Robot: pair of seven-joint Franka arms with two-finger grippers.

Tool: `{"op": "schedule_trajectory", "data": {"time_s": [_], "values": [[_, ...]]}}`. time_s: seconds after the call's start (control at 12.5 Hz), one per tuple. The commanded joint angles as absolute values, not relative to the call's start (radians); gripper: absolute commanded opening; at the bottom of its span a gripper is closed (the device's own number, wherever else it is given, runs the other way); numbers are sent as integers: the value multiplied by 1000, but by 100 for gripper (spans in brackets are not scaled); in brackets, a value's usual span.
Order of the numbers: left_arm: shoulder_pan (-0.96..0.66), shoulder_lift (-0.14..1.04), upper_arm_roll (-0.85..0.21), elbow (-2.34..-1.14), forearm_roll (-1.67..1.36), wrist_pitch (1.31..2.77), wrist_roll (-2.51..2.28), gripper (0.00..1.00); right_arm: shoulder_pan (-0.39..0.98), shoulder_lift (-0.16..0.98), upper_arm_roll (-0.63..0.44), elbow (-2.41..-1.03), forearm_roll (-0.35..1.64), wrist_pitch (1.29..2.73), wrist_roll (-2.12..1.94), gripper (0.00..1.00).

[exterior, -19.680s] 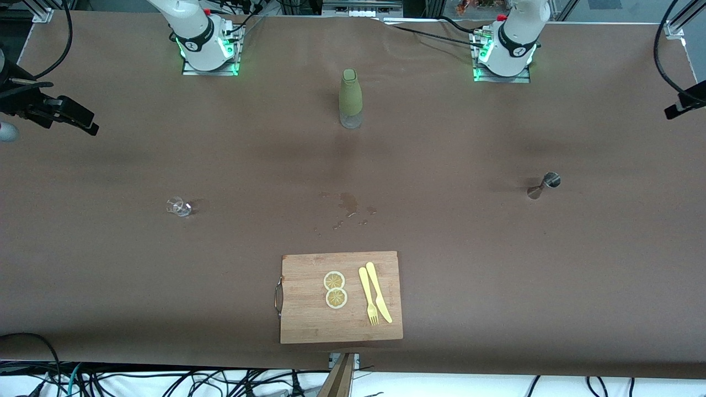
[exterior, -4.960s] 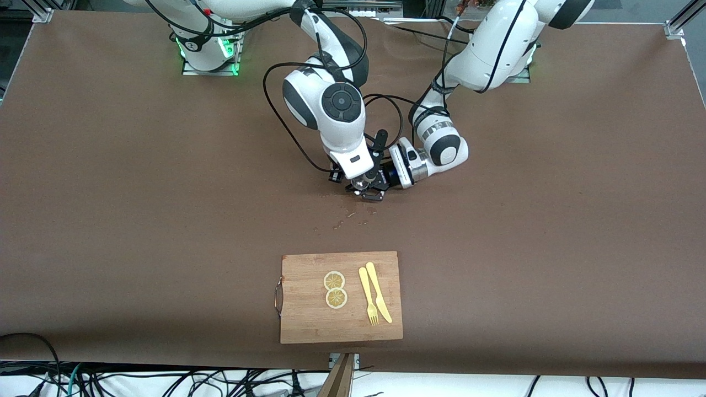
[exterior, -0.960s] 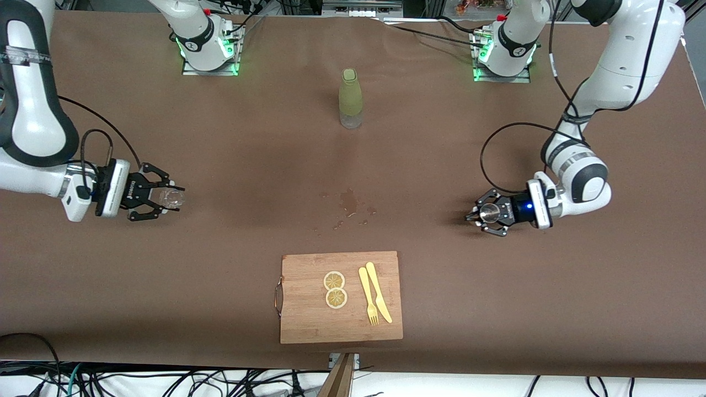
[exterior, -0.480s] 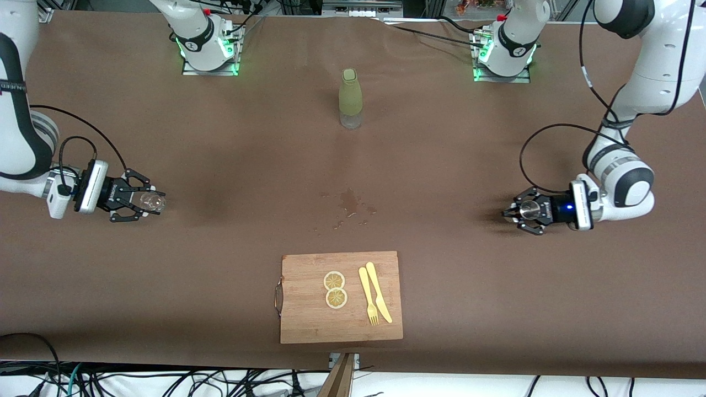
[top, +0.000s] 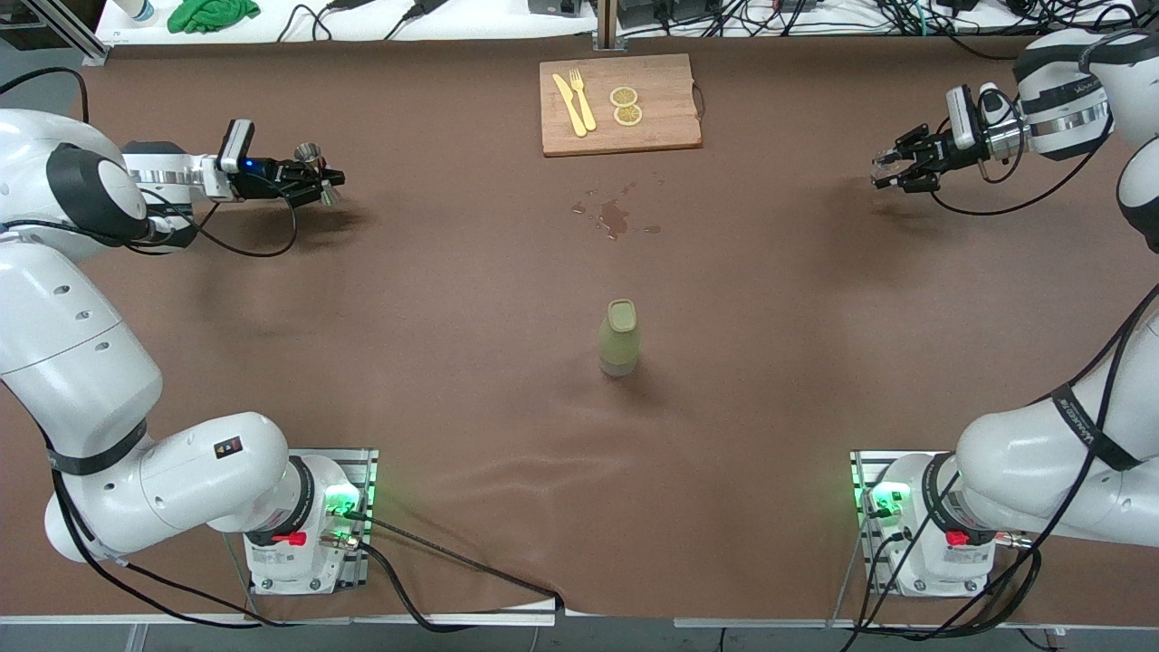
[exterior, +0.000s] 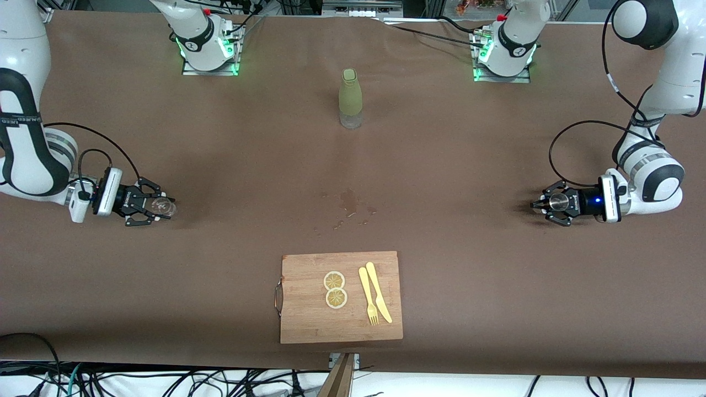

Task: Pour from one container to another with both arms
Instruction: 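Lower the beaker onto the table with the right gripper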

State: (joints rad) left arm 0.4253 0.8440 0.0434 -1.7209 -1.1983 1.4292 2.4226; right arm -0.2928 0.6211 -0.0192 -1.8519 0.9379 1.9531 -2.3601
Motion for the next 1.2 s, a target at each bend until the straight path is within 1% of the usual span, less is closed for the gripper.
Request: {"op": "schedule_trajectory", "data": {"time_s": [0.0,0.16,0.4,0.56,0.64,0.8,1.12], "values": [[440,873,40,-1704,-1166,1390,2499,0,-331,688,-3,-1783,957,1945,-2427,24],[442,902,38,-1704,-1166,1365,2531,0,-331,744,-3,-1737,959,1951,-2439,25],[443,922,40,-1703,-1166,1365,2592,0,-331,771,-3,-1733,968,1956,-2442,27],[443,934,41,-1701,-1166,1365,2632,0,-330,781,-3,-1733,979,1956,-2441,43],[443,936,41,-1701,-1166,1365,2641,0,-330,778,-5,-1732,977,1956,-2428,99],[443,946,55,-1698,-1166,1365,2646,0,-325,762,-9,-1724,960,1957,-2424,100],[443,957,84,-1697,-1164,1365,2646,0,-322,727,-51,-1683,809,1951,-2329,100]]}}
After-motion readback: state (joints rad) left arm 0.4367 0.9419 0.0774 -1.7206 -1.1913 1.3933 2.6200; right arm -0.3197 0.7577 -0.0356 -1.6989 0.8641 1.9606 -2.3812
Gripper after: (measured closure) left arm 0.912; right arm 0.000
